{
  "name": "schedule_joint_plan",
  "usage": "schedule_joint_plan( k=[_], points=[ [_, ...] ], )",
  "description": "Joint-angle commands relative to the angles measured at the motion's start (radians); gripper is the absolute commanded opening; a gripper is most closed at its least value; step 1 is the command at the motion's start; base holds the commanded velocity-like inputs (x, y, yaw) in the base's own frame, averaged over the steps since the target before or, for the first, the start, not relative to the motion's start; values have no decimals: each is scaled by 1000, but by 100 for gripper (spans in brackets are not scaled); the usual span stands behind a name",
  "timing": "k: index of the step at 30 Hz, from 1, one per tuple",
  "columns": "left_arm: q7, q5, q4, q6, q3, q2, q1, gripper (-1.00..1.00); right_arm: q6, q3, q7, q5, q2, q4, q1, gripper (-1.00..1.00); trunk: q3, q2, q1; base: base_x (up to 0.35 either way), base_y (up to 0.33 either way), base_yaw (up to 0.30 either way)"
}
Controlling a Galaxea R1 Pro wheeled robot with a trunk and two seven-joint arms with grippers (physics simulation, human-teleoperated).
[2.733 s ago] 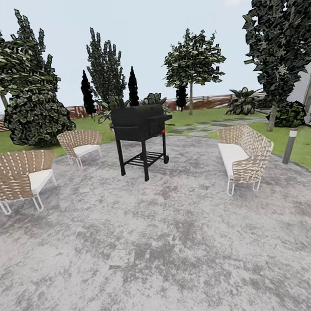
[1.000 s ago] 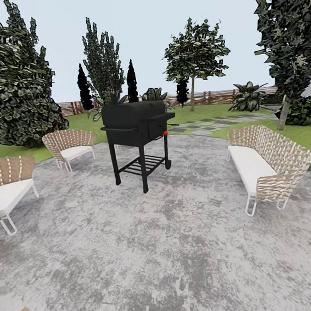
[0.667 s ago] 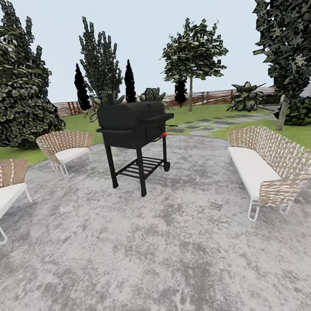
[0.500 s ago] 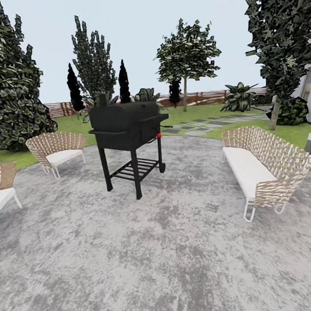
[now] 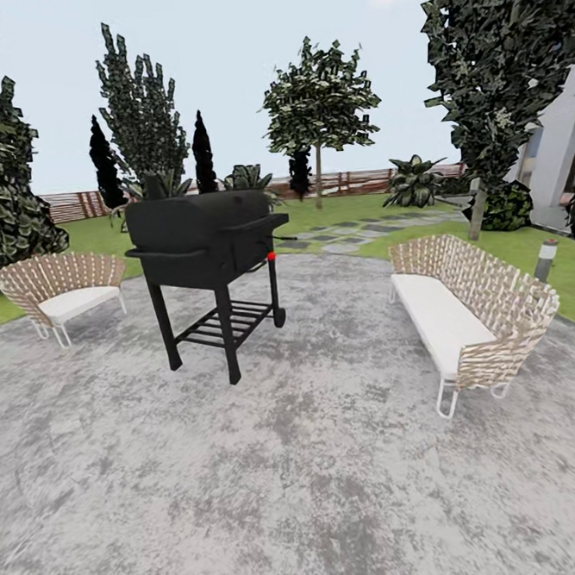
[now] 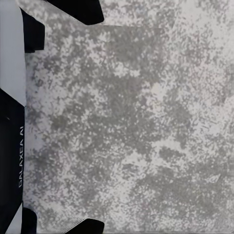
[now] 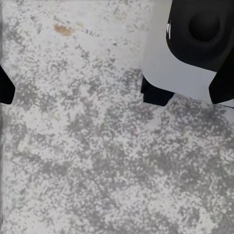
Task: Take the three Easter eggs out of the wicker basket on the lawn in the garden, then place them on the lawn next to a single tree (choose any tree) so that all three eggs are next to the same tree and none are left in the basket.
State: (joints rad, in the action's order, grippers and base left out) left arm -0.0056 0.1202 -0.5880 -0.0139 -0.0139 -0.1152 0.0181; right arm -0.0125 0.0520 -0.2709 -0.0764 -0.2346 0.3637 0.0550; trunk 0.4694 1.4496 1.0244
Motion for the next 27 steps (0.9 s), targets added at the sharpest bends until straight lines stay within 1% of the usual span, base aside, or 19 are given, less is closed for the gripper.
schedule_joint_plan(
  k=[1,22,27],
  points=[
    [-1,10,-1,-1,-1,0,0,100,-1,3,-1,-8,0,1,0,100,1,0,1,342,0,-11],
    [-1,10,-1,-2,-1,0,0,100,-1,3,-1,-8,0,1,0,100,1,0,1,342,0,-1],
    [-1,10,-1,-13,-1,0,0,100,-1,3,-1,-8,-1,1,0,100,1,0,1,342,0,0]
  ],
)
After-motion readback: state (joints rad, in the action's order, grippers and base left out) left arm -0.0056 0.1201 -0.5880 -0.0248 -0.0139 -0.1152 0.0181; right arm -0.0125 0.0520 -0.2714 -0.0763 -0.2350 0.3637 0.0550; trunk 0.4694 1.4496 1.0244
